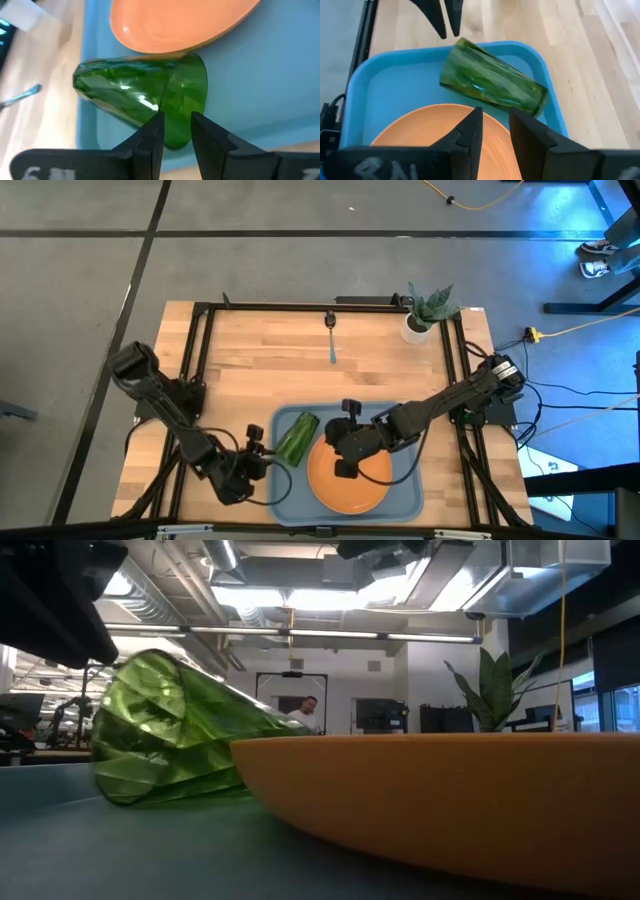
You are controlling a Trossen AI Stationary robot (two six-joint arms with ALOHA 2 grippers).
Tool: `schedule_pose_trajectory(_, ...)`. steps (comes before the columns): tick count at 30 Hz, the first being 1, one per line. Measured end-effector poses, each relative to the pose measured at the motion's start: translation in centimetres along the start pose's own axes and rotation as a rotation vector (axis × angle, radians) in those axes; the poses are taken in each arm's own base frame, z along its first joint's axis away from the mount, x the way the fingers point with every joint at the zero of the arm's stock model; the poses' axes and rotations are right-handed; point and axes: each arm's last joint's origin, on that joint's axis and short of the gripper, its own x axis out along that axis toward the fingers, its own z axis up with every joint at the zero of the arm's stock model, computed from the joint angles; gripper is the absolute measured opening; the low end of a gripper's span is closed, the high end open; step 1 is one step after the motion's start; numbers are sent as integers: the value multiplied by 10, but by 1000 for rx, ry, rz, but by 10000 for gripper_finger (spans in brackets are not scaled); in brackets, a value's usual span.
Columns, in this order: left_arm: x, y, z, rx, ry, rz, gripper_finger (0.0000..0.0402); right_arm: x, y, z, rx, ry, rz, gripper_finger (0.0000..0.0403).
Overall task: Pick and place plate/cup/fork/spoon on tray
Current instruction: Remove the glass cup from the tray
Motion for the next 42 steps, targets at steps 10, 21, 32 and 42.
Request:
schedule_pose_trajectory(10, -2, -3, 0, -23, -45, 70, 88, 0, 0, -1, 24, 5, -5, 100)
schedule_pose_trajectory(21, 3, 3, 2, -24, -35, 91, 88, 0, -1, -1, 24, 11, -6, 100)
schedule_pose_trajectory(32, 8, 8, 3, -29, -12, 77, 88, 0, -1, -2, 20, 17, -8, 100)
schedule_pose_trajectory(42, 21, 5, -2, -19, 25, 85, 88, 0, -1, -2, 19, 18, -8, 100)
